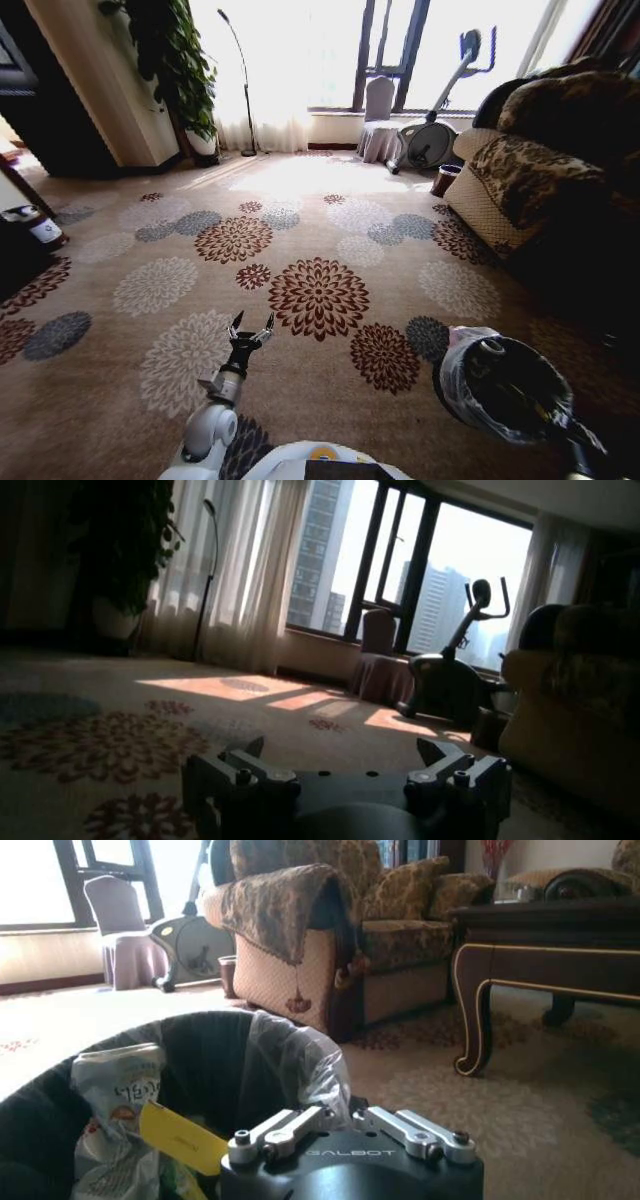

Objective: Pick up the trash from the ground and place it into the trash bin.

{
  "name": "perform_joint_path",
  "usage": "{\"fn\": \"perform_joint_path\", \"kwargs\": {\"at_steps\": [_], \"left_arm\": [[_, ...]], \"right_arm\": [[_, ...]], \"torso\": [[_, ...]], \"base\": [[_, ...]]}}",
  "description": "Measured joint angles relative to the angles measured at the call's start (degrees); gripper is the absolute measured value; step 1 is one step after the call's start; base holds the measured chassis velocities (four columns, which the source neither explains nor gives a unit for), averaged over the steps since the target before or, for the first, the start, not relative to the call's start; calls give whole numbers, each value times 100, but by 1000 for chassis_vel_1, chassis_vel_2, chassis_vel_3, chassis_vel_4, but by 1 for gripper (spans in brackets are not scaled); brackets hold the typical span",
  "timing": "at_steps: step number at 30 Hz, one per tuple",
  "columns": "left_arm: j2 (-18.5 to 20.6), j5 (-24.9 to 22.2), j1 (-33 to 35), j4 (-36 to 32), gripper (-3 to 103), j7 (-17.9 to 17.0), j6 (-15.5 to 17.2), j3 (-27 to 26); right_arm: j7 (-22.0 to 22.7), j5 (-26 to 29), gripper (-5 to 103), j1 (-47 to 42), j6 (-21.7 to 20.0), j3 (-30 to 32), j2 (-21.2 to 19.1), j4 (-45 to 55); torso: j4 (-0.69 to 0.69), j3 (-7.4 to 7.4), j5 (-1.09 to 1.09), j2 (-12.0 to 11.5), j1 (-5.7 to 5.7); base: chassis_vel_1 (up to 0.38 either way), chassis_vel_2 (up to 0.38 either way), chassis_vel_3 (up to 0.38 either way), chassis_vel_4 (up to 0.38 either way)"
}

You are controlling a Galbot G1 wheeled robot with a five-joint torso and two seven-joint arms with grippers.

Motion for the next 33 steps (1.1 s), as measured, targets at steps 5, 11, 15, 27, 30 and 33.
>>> {"fn": "perform_joint_path", "kwargs": {"at_steps": [5, 11, 15, 27, 30, 33], "left_arm": [[7, 34, -1, 6, 100, 0, 0, 8], [11, 51, -19, 6, 100, 2, 18, 17], [-2, 75, -16, 9, 100, 6, 22, 29], [-45, 104, -16, 20, 100, 8, 27, 23], [-45, 104, -15, 22, 100, 8, 28, 23], [-44, 104, -14, 23, 100, 7, 30, 23]], "right_arm": [[45, -18, 4, 44, 55, -43, 24, 69], [58, -8, 4, 73, 160, -54, 11, 49], [60, 8, 4, 83, 179, -41, -7, 22], [49, -5, 4, 106, 204, -67, -9, 9], [50, -7, 4, 106, 204, -67, -9, 9], [47, -7, 4, 108, 204, -69, -9, 10]], "torso": [[2, 0, -1, 0, 0], [1, -1, 3, 0, -1], [1, 1, 2, 0, 1], [2, 0, 0, 0, 0], [1, 0, -3, -1, 0], [2, 0, 2, 0, 0]], "base": [[-322, -310, 314, 322], [-300, -387, 277, 401], [-188, -382, 124, 398], [72, -343, -68, 339], [224, -405, -217, 391], [240, -441, -230, 447]]}}
